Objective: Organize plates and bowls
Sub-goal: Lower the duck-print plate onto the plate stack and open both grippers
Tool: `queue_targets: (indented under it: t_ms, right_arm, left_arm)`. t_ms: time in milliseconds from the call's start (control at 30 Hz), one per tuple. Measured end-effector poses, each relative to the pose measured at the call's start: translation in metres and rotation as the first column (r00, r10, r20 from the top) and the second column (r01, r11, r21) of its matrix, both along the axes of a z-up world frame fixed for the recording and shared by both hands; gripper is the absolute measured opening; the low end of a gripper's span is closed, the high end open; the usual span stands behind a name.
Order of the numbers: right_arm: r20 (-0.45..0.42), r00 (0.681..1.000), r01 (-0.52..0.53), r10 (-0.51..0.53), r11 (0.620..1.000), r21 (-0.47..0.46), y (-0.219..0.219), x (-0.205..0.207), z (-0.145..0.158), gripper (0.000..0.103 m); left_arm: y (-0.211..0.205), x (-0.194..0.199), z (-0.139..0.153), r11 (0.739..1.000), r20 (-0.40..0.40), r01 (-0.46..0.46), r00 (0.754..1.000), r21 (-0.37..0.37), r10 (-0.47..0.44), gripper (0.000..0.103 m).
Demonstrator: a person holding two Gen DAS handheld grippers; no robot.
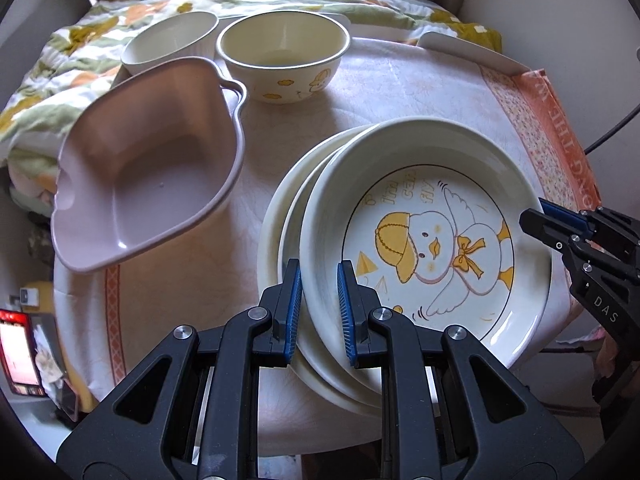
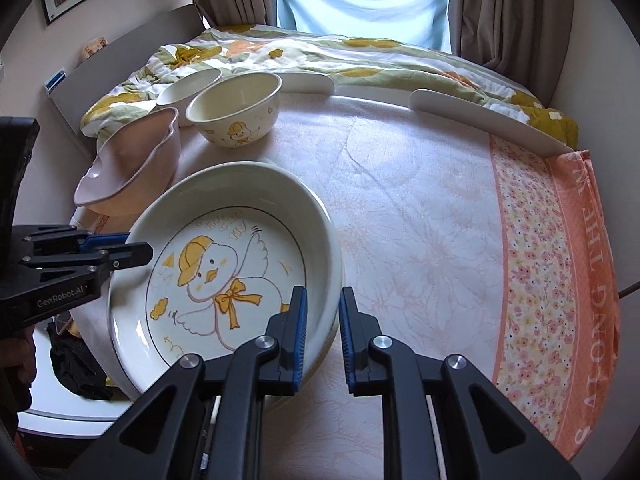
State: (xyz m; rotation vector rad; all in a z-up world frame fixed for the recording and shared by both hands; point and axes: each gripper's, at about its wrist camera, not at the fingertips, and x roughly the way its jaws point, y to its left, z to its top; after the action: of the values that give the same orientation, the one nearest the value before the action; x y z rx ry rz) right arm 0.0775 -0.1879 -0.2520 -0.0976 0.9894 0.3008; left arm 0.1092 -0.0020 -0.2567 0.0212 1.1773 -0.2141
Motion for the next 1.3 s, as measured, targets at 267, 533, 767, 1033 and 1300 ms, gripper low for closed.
queue_targets:
  t_ms: [267,533,767,1033,1300]
  right_arm:
    - [0.026,0.999,-0.034,0.037,0.995,-0.098,0.01,-0.004,0.002,0.015]
    - [0.019,0.999,-0.033,0.035,0.996,-0.085,0.01,-0.003,0.001,0.015]
    - [0.008,0.999,-0.038,0.039,0.996,-0.078,0.011,-0.003,-0.003,0.015]
    - [-0.003,0.999,-0.046,0.046,0.997,-0.069,0.01,-0.002,-0.006,0.015]
    - [0.016,0.999,-0.028,0.029,0.999,-0.044,0.005,-0.003,0.003,0.015]
  left_arm:
    - [0.001,0.0,0.002,1.0,-0.008,-0.01,1.0,0.013,0.01,0.016]
    - [-0.004,-0.001,0.005,0.998,-0.008,-0.001,1.0,0.056,0.002,0.016]
    - [-0.002,-0.001,0.008,0.998,-0.009,-0.011,1.0,0.059,0.011,0.016]
    - [-0.005,-0.002,0.012,0.994,0.01,-0.002,1.0,0.11,0.001,0.016]
    - [-0.004,-0.008,0.035,0.995,0.085,-0.011,0.996,0.096,0.003,0.016]
